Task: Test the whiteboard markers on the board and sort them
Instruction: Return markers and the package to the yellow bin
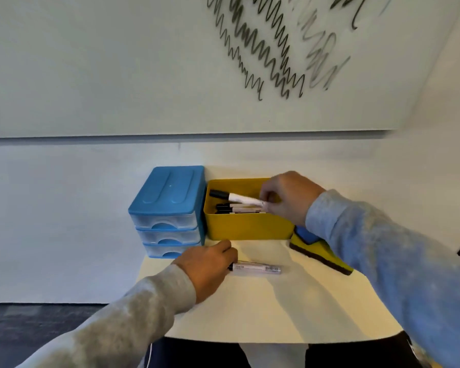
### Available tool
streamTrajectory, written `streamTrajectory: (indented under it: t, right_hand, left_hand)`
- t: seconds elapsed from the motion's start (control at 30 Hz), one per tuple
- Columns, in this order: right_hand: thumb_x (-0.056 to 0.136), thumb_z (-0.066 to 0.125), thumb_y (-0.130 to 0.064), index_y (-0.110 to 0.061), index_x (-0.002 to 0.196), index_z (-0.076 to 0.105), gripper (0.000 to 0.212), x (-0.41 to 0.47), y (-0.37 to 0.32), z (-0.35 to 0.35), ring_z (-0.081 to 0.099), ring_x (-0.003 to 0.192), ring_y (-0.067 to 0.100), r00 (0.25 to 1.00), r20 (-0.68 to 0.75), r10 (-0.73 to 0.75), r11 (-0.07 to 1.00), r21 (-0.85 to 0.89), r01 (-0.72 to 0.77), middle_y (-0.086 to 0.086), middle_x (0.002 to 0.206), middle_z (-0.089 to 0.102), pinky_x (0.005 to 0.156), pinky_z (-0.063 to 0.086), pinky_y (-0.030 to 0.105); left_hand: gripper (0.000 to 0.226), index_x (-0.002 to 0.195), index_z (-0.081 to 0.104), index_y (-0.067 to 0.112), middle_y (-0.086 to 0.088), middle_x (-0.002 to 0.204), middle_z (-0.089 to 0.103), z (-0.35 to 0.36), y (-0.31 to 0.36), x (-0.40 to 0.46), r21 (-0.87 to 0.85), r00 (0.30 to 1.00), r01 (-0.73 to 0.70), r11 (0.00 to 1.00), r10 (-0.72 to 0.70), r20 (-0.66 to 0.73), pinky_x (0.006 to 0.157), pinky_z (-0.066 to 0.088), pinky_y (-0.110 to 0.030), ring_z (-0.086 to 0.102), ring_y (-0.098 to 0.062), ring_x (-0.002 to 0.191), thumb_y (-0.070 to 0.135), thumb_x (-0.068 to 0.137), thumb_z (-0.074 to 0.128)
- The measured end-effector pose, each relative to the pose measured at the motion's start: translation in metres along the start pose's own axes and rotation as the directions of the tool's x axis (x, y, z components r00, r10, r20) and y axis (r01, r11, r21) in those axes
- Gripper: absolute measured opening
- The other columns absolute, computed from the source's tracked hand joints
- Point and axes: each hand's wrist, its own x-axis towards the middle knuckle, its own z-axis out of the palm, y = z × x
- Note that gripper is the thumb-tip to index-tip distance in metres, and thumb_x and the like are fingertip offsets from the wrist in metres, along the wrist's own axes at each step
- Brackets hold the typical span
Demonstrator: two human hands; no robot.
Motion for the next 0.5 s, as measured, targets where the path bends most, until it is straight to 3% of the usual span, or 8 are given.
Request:
streamTrajectory:
  t: [0.17,0.27,0.37,0.5]
  right_hand:
    - [0.091,0.071,-0.022,-0.013,0.097,0.075,0.012,0.047,0.003,0.002,0.067,0.085,0.027,0.990,0.117,0.075,0.992,-0.114,-0.061,0.005,0.093,0.072,0.079,0.056,0.038]
    - [0.094,0.067,-0.033,-0.010,0.107,0.072,0.027,0.062,0.002,0.011,0.067,0.092,0.031,0.973,0.190,0.134,0.974,-0.207,-0.094,0.009,0.101,0.071,0.086,0.056,0.040]
    - [0.097,0.056,-0.044,-0.016,0.117,0.066,0.035,0.053,0.006,0.010,0.065,0.096,0.028,0.977,0.058,0.205,0.965,-0.181,-0.192,0.007,0.109,0.068,0.087,0.055,0.041]
    - [0.095,0.055,-0.034,-0.026,0.099,0.066,0.014,0.000,0.008,0.012,0.062,0.089,0.026,0.960,-0.208,0.189,0.979,-0.031,-0.200,0.000,0.103,0.063,0.077,0.055,0.039]
  left_hand:
    - [0.024,0.128,0.048,0.029,0.006,0.126,0.050,-0.034,-0.012,-0.003,0.032,0.997,-0.009,0.999,0.011,-0.071,0.076,0.055,-0.034,0.063,-0.021,0.093,0.035,0.104,0.045]
    - [0.025,0.128,0.047,0.029,0.007,0.123,0.049,-0.060,-0.021,-0.002,0.040,0.993,0.023,0.999,-0.019,-0.117,0.076,0.055,-0.036,0.061,-0.020,0.092,0.036,0.105,0.041]
    - [0.021,0.121,0.050,0.028,0.007,0.117,0.050,-0.085,-0.036,0.002,0.037,0.980,0.057,0.998,-0.049,-0.191,0.074,0.051,-0.037,0.059,-0.020,0.090,0.036,0.103,0.043]
    - [0.018,0.117,0.051,0.024,0.004,0.114,0.051,-0.105,-0.054,0.021,0.078,0.965,0.101,0.992,-0.079,-0.250,0.071,0.049,-0.036,0.059,-0.024,0.088,0.033,0.101,0.047]
